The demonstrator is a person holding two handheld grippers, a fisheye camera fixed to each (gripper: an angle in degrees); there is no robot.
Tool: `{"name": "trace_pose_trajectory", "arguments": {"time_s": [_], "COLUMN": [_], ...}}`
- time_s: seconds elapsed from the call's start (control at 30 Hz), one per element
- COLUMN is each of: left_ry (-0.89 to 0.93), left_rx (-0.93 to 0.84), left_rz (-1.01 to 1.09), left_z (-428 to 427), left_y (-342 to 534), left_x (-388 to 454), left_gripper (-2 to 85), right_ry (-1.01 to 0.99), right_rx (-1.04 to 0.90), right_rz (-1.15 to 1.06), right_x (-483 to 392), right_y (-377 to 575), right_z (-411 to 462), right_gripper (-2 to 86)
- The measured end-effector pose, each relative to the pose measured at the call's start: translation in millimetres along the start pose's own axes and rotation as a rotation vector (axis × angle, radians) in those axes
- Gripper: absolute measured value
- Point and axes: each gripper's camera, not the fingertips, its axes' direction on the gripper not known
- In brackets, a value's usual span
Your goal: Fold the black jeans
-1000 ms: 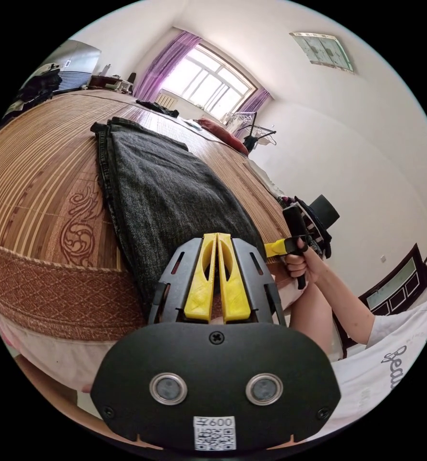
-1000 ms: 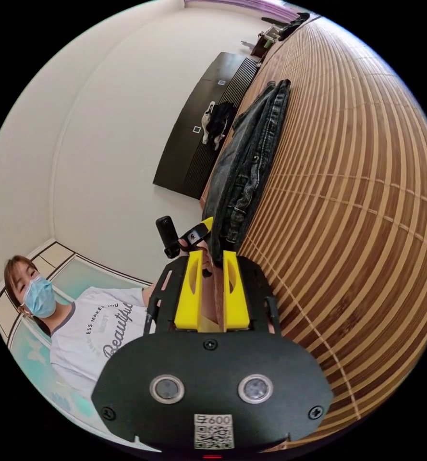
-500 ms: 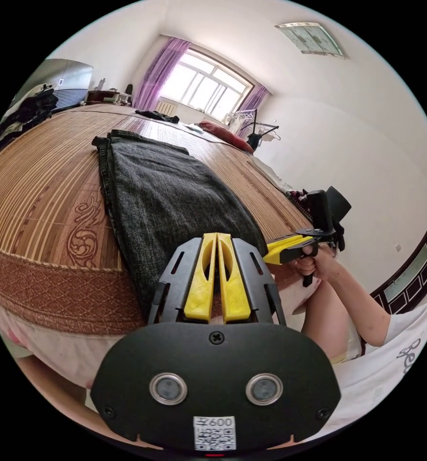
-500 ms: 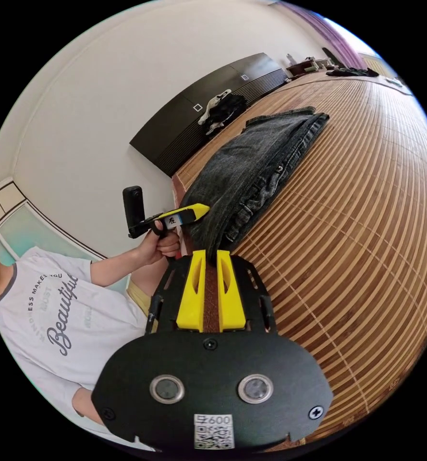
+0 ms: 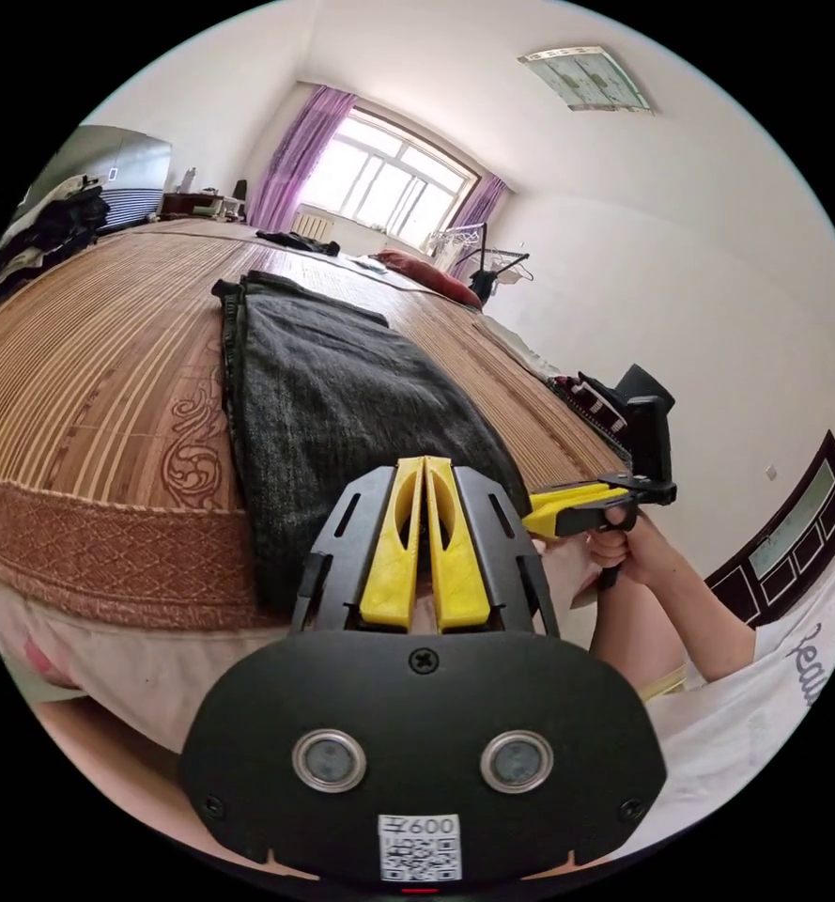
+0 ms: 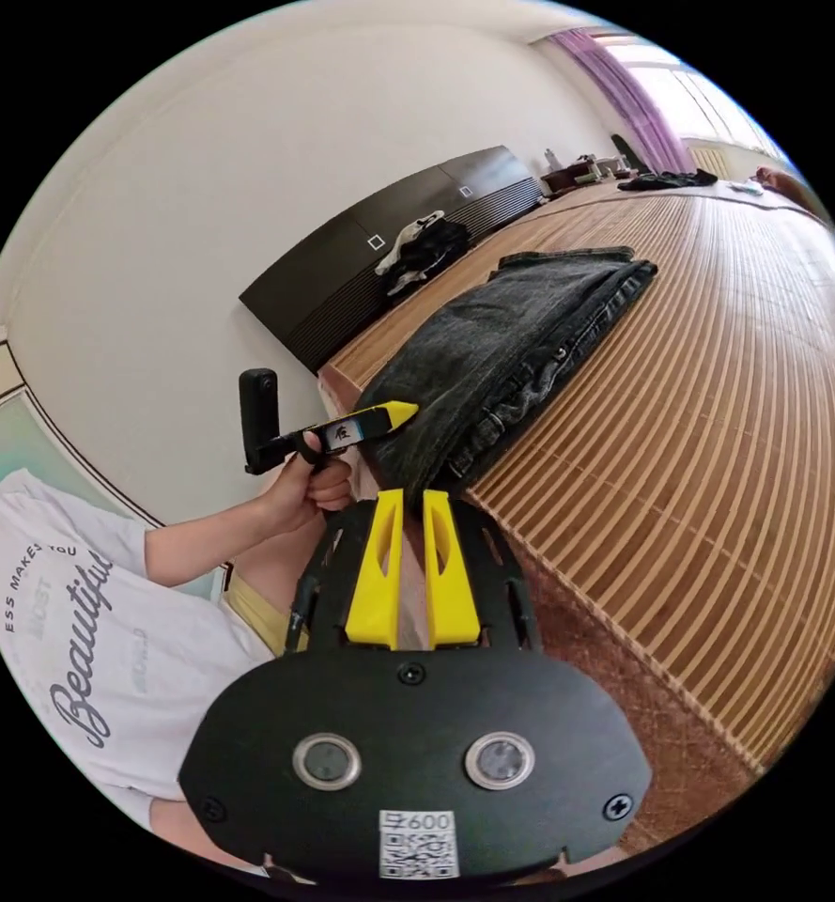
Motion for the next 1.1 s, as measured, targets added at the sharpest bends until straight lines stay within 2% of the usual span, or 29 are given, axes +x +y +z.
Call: {"name": "trace_pose_trajectory", "arguments": {"time_s": [0.07,0.13,0.3,0.4,0.5,0.57,0.63,0.7,0.8,1.1], "left_ry": [-0.016,-0.071,-0.205,-0.265,-0.352,-0.393,-0.442,-0.514,-0.62,-0.653], "left_rx": [0.042,0.124,0.269,0.25,0.198,0.154,0.069,0.019,0.05,0.002], "left_rz": [-0.023,-0.067,-0.155,-0.176,-0.069,-0.001,0.076,0.108,0.13,0.145], "left_z": [-14,-37,-79,-83,-71,-57,-31,-13,-1,14], "left_y": [19,50,110,138,156,162,166,169,178,183], "left_x": [-3,-1,23,50,87,108,136,154,177,199], "left_gripper": [0.8,1.4,3.1,5.5,7.0,7.8,9.3,10.2,10.5,7.5], "right_ry": [-0.21,-0.296,-0.274,-0.286,-0.261,-0.2,-0.175,-0.17,-0.213,-0.051], "right_rx": [0.038,0.066,0.071,0.102,0.233,0.387,0.443,0.433,0.408,0.178], "right_rz": [0.123,0.147,0.081,0.021,0.08,0.121,0.096,0.094,0.049,-0.175], "right_x": [13,9,-25,-32,-23,-18,-17,-16,-25,-58], "right_y": [14,19,14,21,40,54,55,47,23,-113], "right_z": [20,39,73,64,29,-4,-19,-24,-21,21], "right_gripper": [-0.7,-0.7,-0.4,0.5,0.1,-0.6,-0.7,-0.8,-0.8,-0.9]}}
